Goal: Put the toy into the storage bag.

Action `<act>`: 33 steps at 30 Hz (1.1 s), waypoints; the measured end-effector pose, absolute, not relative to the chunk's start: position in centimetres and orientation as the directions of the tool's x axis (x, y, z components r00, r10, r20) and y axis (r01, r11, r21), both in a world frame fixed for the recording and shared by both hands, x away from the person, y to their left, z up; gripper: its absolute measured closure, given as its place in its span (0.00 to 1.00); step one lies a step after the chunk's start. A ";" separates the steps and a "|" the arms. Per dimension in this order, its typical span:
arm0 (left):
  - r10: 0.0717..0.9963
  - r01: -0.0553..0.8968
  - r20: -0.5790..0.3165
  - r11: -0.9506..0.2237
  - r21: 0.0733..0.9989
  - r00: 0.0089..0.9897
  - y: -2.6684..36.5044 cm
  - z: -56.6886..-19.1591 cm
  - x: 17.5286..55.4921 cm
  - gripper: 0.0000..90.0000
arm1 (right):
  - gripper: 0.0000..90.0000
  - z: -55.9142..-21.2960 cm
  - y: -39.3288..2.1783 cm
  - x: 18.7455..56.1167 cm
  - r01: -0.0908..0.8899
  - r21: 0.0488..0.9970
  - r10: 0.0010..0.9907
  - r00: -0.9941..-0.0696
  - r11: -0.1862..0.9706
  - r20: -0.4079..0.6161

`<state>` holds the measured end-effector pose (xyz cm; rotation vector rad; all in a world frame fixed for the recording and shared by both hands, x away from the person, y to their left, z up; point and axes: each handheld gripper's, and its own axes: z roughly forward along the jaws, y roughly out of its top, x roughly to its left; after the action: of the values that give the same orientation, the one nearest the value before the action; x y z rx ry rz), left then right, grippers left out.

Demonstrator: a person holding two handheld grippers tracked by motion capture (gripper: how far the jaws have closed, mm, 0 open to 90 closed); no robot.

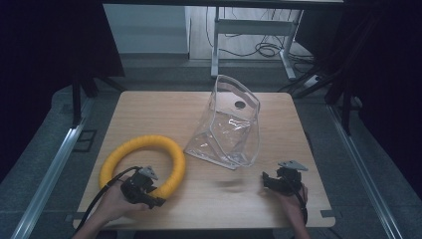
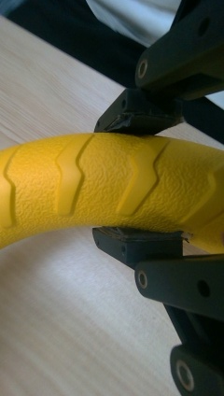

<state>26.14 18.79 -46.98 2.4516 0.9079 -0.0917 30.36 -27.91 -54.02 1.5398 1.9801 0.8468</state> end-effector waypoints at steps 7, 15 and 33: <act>0.576 0.628 -0.284 -0.580 0.518 0.767 20.0 -45.4 26.6 0.55 | 0.19 -54.0 -27.9 30.4 0.666 0.727 0.971 -0.241 0.168 -0.003; 0.566 0.630 -0.330 -0.488 0.604 0.755 21.6 -43.5 27.1 0.56 | 0.19 -54.0 -27.9 30.4 0.665 0.727 0.970 -0.243 0.170 -0.005; 0.580 0.630 -0.410 -0.243 0.738 0.704 25.3 -40.4 28.3 0.57 | 0.20 -54.0 -27.9 30.4 0.665 0.728 0.971 -0.239 0.167 -0.005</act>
<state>28.33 25.32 -40.42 1.9219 0.9365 -0.0633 30.36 -27.92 -54.01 1.5432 1.9731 0.8475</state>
